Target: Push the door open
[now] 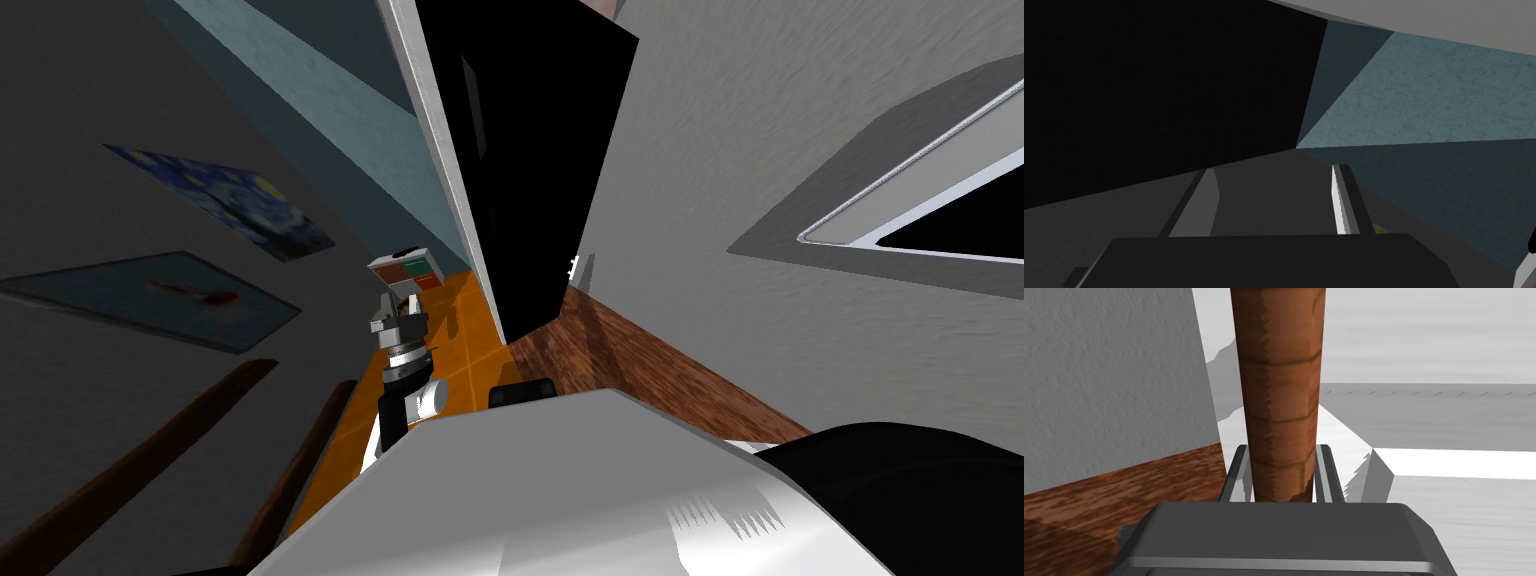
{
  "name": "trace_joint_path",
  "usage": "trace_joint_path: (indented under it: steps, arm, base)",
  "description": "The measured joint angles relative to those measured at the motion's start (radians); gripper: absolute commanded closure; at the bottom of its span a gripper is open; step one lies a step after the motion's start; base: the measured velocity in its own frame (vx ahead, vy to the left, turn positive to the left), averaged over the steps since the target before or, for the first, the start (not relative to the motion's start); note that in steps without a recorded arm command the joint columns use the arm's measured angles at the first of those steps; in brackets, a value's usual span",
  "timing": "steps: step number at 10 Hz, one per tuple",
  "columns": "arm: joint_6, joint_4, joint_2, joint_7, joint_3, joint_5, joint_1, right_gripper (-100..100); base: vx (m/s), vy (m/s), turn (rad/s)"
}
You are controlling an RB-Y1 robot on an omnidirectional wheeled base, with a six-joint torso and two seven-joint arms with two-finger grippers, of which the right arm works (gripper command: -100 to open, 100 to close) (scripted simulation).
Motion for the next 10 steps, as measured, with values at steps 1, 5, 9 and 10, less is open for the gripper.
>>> trace_joint_path:
  steps: [1, 5, 9, 10]
  arm:
    - [-0.003, -0.010, 0.008, 0.006, -0.008, -0.012, 0.008, 100]
    - [-0.013, 0.016, 0.004, -0.002, -0.025, -0.047, 0.008, 100]
    - [-0.034, 0.014, 0.003, 0.002, -0.047, -0.091, 0.021, 100]
    - [-0.038, 0.011, 0.005, 0.005, -0.054, -0.103, 0.026, 100]
  base:
    - [0.101, -0.189, -0.035]
    - [0.054, -0.142, -0.032]
    - [0.050, -0.193, -0.038]
    - [0.039, -0.199, -0.040]
